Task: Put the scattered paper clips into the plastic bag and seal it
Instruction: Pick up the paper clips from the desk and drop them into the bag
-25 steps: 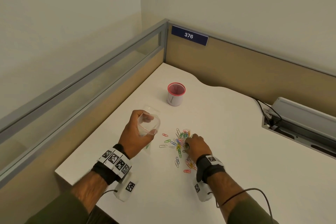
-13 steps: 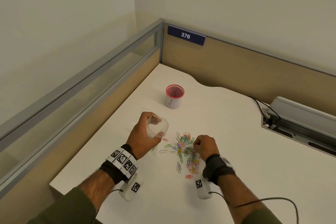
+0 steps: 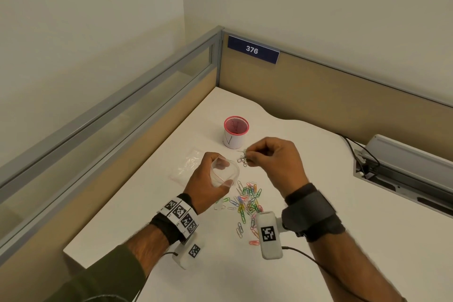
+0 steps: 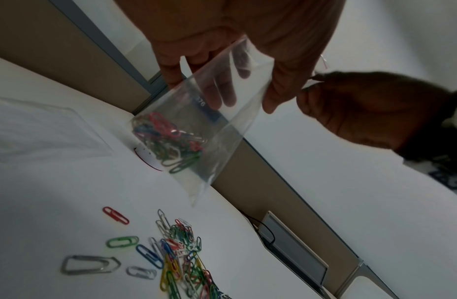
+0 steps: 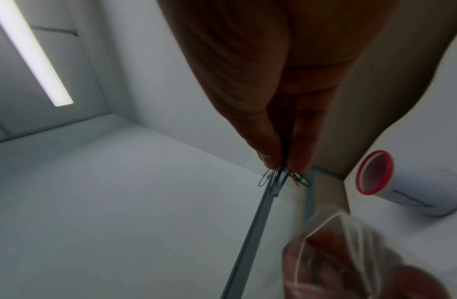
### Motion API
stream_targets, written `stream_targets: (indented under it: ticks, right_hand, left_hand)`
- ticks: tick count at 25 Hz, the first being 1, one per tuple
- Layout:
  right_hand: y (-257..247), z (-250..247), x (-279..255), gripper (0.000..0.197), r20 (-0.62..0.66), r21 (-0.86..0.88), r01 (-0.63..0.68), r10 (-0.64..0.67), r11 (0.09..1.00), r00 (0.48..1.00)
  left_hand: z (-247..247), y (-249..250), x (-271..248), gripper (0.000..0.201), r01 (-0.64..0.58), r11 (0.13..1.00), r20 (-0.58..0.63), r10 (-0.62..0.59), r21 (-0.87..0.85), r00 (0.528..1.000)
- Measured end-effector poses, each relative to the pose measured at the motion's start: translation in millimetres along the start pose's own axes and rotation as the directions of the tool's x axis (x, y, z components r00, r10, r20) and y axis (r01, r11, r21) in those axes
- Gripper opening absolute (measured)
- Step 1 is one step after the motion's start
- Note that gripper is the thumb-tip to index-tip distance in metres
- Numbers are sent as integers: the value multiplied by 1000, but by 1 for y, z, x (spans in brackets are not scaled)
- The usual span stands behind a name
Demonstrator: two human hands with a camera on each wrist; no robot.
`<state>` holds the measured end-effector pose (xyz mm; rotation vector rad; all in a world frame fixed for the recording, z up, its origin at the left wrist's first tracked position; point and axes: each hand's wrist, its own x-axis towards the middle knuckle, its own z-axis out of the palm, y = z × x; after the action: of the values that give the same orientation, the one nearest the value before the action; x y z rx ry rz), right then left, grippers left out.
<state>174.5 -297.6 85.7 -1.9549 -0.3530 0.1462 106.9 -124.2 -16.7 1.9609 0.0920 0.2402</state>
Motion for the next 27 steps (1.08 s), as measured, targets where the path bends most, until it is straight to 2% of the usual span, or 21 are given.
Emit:
stream_targets:
  ticks: [3,6,8,11,13,15,17,19,21,25,27]
  right_hand:
    - [-12,19,-1,3,87,-199,108,-92,974,992]
    - [-15,30,-6,8,212,-387,208,-132,899,968]
    - [-19,27,-9,8,189,-375,239,-179,896,966]
    - [-14,6,-3,6,53,-253,224,-218,941,975]
    - [18,-8,16,7,-3,-303,130,-138,944,990]
    - [72,-11,35,13,23,-507,-15,30,862,999]
    - [123,-2,43,27,113,-666,-95,226,740,968]
    - [154,12,40,43,218,-743,-82,356,665,909]
    - [168,29,35,49,281,-775,-16,368,631,887]
    - [174,57,21,35,361,-815,138,306,563,881]
    - [173,61,20,32,355,-813,146,281,563,892]
  left_hand:
    - [5,7,1,52,-7,1000,17,7,6,1000]
    - [6,12,2,54,16,1000,28,-16,5,999]
    - [5,12,3,51,10,1000,27,-10,11,1000]
    - [0,9,1,48,5,1000,16,-5,-17,1000]
    - [-7,6,0,48,5,999,-7,-5,-54,1000]
    - [-17,3,-3,49,12,997,-24,-14,-77,1000]
    - [-28,0,-7,49,22,996,-40,-25,-82,999]
    - [-39,-1,-10,51,25,997,-59,-30,-75,998]
    - [-49,-3,-11,52,29,996,-84,-35,-79,996]
    - [-59,-7,-11,52,40,995,-115,-50,-93,992]
    - [-60,-6,-9,52,30,995,-122,-41,-96,992]
